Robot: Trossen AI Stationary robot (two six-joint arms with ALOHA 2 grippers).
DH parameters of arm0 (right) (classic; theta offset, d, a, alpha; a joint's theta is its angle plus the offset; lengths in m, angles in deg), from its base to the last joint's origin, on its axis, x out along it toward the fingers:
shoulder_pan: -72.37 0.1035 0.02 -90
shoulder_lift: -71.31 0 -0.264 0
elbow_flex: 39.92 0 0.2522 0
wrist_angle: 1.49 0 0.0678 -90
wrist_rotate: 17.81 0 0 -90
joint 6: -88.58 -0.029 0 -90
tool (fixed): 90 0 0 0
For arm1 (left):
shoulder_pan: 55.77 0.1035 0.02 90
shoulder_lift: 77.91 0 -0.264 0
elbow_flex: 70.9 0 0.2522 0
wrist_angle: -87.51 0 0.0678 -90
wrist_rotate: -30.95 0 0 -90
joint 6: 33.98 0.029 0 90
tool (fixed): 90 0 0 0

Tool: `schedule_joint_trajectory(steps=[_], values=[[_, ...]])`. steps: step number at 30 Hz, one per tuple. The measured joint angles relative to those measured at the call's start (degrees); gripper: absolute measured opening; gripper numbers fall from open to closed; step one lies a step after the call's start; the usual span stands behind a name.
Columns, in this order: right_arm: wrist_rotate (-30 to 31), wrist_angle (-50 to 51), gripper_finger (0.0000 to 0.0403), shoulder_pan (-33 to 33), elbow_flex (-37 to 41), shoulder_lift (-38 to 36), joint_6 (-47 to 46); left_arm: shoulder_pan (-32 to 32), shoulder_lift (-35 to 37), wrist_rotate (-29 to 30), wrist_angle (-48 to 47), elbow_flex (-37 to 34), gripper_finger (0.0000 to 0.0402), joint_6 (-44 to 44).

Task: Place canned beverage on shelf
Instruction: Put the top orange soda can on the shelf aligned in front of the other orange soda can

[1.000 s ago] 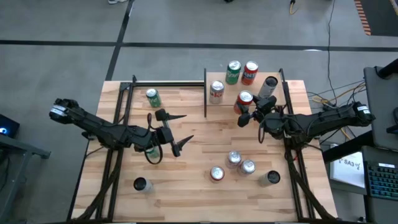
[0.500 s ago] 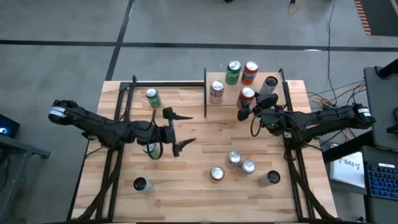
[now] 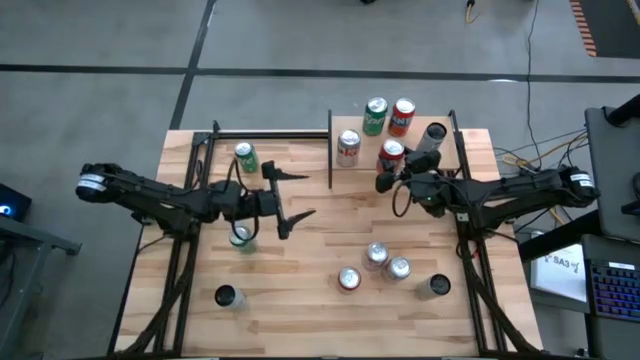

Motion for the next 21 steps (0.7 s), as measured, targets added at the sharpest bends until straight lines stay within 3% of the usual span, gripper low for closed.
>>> schedule_joint_trajectory(steps=[10, 21], values=[[0.0, -0.9, 0.0277, -0.8, 0.0, 2.7, 1.5, 1.1, 0.0, 7.3, 0.1, 0.0, 0.0382, -1.1], [2.6, -0.9, 0.0277, -2.6, 0.0, 3.5, 0.3, 1.3, 0.0, 7.4, 0.1, 0.0, 0.0382, -1.2]])
